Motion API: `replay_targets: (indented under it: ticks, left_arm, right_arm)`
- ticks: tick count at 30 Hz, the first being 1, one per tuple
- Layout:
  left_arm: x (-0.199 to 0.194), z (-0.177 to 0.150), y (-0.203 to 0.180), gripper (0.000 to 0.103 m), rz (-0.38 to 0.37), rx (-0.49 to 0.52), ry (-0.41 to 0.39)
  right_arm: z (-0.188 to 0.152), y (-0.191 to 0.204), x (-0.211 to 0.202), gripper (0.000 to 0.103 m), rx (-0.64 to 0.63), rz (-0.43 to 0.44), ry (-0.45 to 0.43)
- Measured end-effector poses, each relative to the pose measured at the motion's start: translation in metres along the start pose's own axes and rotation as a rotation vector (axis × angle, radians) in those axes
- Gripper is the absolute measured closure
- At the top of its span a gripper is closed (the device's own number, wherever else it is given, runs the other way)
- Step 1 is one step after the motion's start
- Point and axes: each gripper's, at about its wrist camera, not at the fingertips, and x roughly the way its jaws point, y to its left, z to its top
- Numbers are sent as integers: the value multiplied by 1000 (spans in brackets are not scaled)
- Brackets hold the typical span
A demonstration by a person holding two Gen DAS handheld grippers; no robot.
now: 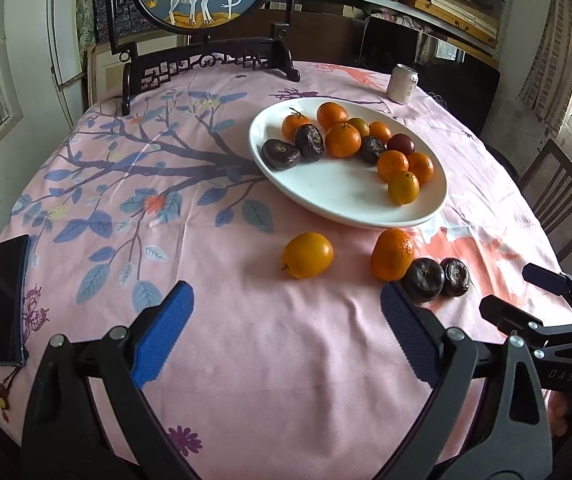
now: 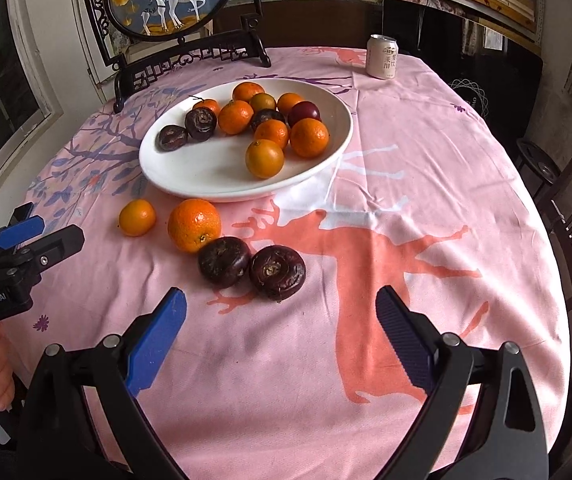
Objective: Organize fruits
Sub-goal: 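Move both open tools back to the remaining fruit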
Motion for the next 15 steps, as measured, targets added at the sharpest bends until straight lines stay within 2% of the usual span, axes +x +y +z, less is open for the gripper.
replay_targets:
  ticks: [5, 10, 12, 13, 15]
  left_arm:
    - [2, -2, 1, 7, 0, -1, 8]
    - [5, -4, 3, 7, 1, -7, 22]
    - [7, -4, 5, 7, 4, -10, 25]
    - [7, -5, 6, 7, 5, -12, 27]
    - [8, -5, 7, 7, 8, -16, 29]
  right_arm:
    - [-6, -3, 25, 7, -7, -34, 72]
    - [-9, -1, 46, 8, -37, -35, 101]
    - [-9, 1, 55, 19, -55, -29, 101]
    - [-7, 4, 55, 26, -76, -41, 74]
    - [-4, 7, 57, 32, -95, -23, 65]
